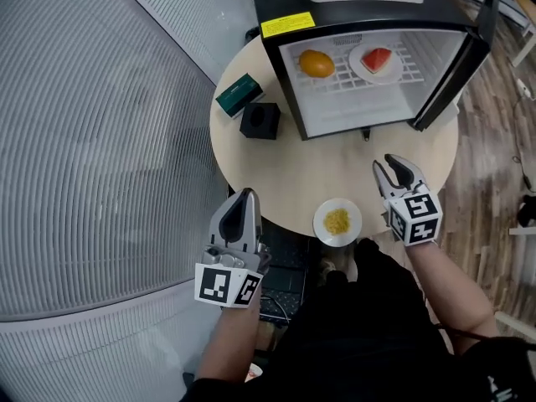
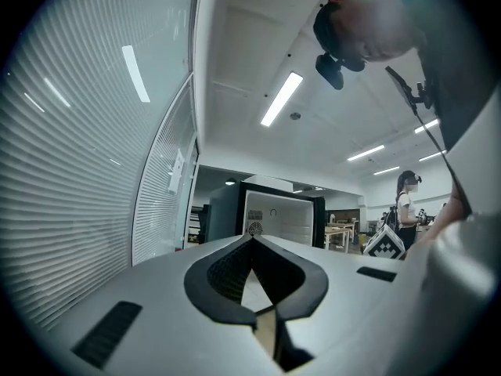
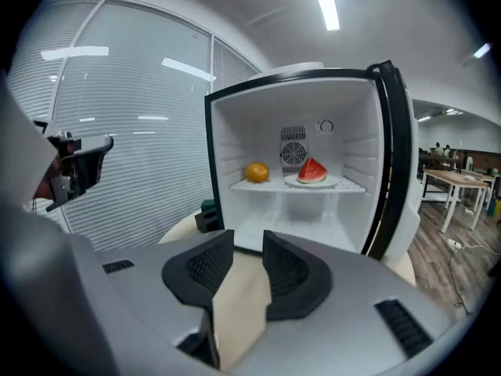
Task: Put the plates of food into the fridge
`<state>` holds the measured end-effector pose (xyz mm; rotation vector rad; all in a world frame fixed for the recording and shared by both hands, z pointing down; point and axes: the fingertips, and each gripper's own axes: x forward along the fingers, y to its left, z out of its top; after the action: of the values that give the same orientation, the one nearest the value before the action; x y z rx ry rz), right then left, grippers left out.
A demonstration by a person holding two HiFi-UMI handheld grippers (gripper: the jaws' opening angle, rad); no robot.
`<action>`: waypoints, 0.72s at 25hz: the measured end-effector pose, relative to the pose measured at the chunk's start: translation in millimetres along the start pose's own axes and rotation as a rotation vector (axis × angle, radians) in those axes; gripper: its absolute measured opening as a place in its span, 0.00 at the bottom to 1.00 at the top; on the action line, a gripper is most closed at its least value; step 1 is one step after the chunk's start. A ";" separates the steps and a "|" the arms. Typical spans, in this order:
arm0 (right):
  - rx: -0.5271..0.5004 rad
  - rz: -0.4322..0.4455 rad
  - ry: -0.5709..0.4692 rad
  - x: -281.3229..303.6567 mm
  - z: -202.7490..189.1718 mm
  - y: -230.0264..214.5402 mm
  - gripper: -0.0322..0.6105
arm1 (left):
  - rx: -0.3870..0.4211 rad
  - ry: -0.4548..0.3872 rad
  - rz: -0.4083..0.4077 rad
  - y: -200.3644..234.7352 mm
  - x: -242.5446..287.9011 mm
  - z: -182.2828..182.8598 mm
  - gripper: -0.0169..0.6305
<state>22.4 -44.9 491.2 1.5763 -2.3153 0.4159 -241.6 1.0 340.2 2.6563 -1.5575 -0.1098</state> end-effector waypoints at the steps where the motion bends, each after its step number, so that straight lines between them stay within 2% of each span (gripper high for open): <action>1: 0.012 0.002 0.015 -5.0 -13.1 6.4 0.24 | 0.001 0.005 -0.008 0.5 -4.7 -2.1 0.04; 3: 0.053 0.012 0.035 -15.2 -37.9 19.0 0.24 | 0.004 0.014 -0.017 2.1 -13.4 -5.4 0.04; 9: 0.283 0.030 0.121 -37.5 -113.2 46.5 0.24 | 0.047 0.038 -0.044 -0.2 -29.5 -9.2 0.04; 14: 0.543 0.045 0.235 -49.7 -179.6 71.2 0.24 | 0.063 0.056 -0.053 -2.2 -38.1 -16.1 0.04; 18: 0.708 0.034 0.313 -55.2 -222.9 84.9 0.24 | 0.064 0.084 -0.058 -5.0 -42.9 -27.8 0.04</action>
<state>-17.7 121.6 666.0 1.5818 -2.0513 1.4996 -255.6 41.3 368.7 2.7164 -1.4848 0.0494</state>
